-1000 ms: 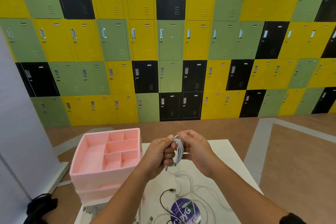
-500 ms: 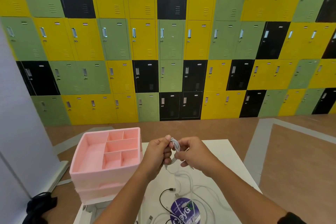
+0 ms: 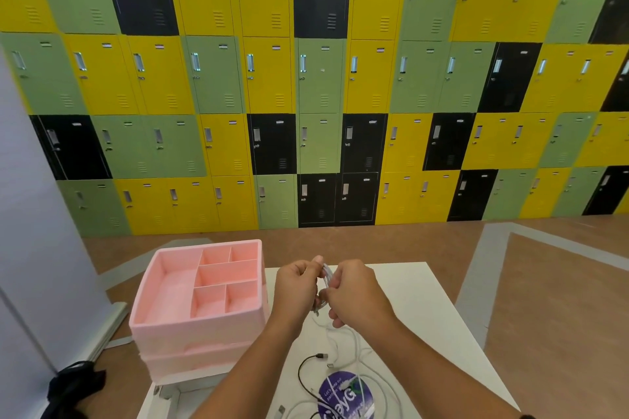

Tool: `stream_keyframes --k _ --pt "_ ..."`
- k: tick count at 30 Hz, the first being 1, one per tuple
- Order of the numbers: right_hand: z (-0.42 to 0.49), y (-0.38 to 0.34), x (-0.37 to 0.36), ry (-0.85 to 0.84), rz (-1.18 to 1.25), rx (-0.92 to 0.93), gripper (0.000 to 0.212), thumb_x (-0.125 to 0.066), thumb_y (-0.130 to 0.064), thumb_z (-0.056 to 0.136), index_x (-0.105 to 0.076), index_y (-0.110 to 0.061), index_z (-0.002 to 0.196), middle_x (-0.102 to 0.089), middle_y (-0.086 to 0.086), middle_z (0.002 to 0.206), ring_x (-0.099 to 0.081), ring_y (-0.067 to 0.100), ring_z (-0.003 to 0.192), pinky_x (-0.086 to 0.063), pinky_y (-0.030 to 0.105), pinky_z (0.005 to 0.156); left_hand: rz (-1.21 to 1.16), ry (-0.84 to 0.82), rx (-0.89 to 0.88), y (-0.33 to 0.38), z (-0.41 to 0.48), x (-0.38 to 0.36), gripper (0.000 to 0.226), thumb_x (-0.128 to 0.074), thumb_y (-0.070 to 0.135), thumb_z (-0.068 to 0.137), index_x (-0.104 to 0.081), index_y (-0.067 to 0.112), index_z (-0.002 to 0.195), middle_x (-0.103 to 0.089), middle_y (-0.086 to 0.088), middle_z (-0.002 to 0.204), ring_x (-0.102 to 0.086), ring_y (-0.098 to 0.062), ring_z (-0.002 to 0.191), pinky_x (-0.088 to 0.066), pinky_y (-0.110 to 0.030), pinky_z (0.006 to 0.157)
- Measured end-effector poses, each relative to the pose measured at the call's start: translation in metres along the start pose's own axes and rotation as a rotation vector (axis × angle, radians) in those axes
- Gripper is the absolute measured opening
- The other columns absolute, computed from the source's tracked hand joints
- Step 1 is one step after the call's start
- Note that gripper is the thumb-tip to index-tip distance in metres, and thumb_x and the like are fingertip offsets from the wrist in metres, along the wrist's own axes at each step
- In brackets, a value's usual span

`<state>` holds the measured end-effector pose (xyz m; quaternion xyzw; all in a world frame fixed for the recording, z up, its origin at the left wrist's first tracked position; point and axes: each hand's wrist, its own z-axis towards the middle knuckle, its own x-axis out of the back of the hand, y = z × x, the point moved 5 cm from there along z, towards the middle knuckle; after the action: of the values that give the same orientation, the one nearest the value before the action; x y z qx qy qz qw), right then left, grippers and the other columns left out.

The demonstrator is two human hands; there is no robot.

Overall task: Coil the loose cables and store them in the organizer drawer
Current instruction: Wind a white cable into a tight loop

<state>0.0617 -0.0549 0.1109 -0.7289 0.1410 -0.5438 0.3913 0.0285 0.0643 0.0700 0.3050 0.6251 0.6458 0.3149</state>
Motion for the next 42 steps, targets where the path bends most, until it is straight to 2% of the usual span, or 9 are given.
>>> stream_keyframes --k 3,5,9,12,14,18,26,36,42 --pt "-0.001 -0.001 0.000 -0.082 0.104 -0.021 0.011 -0.067 -0.010 0.092 -0.060 -0.007 0.098 -0.072 0.016 0.076 -0.069 0.020 0.051 -0.061 0.029 0.054 0.052 0.071 -0.031 -0.005 -0.001 0.004 0.042 -0.063 0.028 0.097 -0.063 0.006 0.062 -0.049 -0.005 0.049 -0.049 -0.021 0.048 -0.042 -0.029 0.046" --pt "0.001 0.001 0.001 -0.129 0.168 -0.026 0.013 -0.066 -0.007 0.091 -0.061 -0.005 0.103 -0.071 0.016 0.071 -0.068 0.022 0.051 -0.064 0.037 0.061 0.079 0.105 -0.051 -0.009 0.000 0.006 0.043 -0.063 0.029 0.096 -0.062 0.002 0.062 -0.048 -0.008 0.050 -0.048 -0.024 0.049 -0.044 -0.037 0.050" --pt "0.006 0.002 0.001 -0.148 0.191 -0.002 0.019 -0.066 -0.007 0.093 -0.066 -0.005 0.111 -0.070 0.016 0.072 -0.069 0.022 0.054 -0.064 0.043 0.064 0.111 0.163 -0.069 -0.004 -0.002 0.005 0.040 -0.063 0.028 0.095 -0.063 0.007 0.062 -0.048 0.003 0.047 -0.049 -0.018 0.048 -0.047 -0.039 0.050" --pt "0.008 0.004 0.003 -0.154 0.205 0.010 0.013 -0.065 -0.008 0.094 -0.068 -0.006 0.107 -0.068 0.015 0.071 -0.067 0.021 0.054 -0.064 0.042 0.064 0.112 0.200 -0.033 -0.003 -0.001 0.007 0.020 -0.069 0.031 0.092 -0.063 0.012 0.089 -0.062 0.004 0.073 -0.059 -0.016 0.060 -0.051 -0.038 0.052" --pt "0.008 0.007 0.004 -0.171 0.218 0.009 0.011 -0.064 -0.007 0.095 -0.069 -0.006 0.105 -0.067 0.014 0.071 -0.066 0.021 0.055 -0.064 0.043 0.065 0.054 0.176 0.026 -0.009 0.002 0.010 0.023 -0.073 0.033 0.089 -0.061 0.015 0.095 -0.065 -0.004 0.082 -0.058 -0.016 0.056 -0.047 -0.030 0.047" --pt "0.008 0.009 0.003 -0.176 0.242 0.021 0.011 -0.064 -0.006 0.095 -0.070 -0.009 0.103 -0.066 0.012 0.072 -0.065 0.019 0.054 -0.064 0.044 0.070 0.106 0.116 -0.054 -0.005 0.003 0.010 0.032 -0.064 0.031 0.097 -0.065 0.008 0.075 -0.056 -0.002 0.063 -0.050 -0.011 0.044 -0.046 -0.028 0.043" --pt "0.009 0.006 -0.001 -0.174 0.137 0.100 0.019 -0.064 -0.013 0.096 -0.068 -0.012 0.114 -0.073 0.012 0.082 -0.073 0.019 0.061 -0.064 0.036 0.072 0.069 0.123 -0.022 -0.010 0.006 0.010 0.022 -0.052 0.024 0.103 -0.067 0.015 0.089 -0.059 -0.007 0.071 -0.051 -0.018 0.055 -0.040 -0.024 0.040" --pt "0.008 -0.002 0.002 -0.232 0.155 0.215 0.015 -0.060 -0.014 0.099 -0.068 -0.016 0.111 -0.070 0.009 0.081 -0.075 0.022 0.068 -0.063 0.039 0.080 -0.164 0.134 0.234 -0.014 0.008 0.012 0.034 -0.050 0.030 0.104 -0.058 0.005 0.083 -0.041 0.002 0.047 -0.040 -0.012 0.040 -0.036 -0.026 0.044" --pt "0.013 0.007 0.009 -0.275 0.250 0.209 0.013 -0.059 -0.005 0.098 -0.071 -0.008 0.101 -0.069 0.008 0.077 -0.067 0.017 0.063 -0.062 0.033 0.071 -0.298 -0.102 0.217 -0.014 0.006 0.007 0.029 -0.056 0.028 0.102 -0.055 0.009 0.081 -0.032 0.003 0.053 -0.032 -0.011 0.044 -0.033 -0.025 0.042"
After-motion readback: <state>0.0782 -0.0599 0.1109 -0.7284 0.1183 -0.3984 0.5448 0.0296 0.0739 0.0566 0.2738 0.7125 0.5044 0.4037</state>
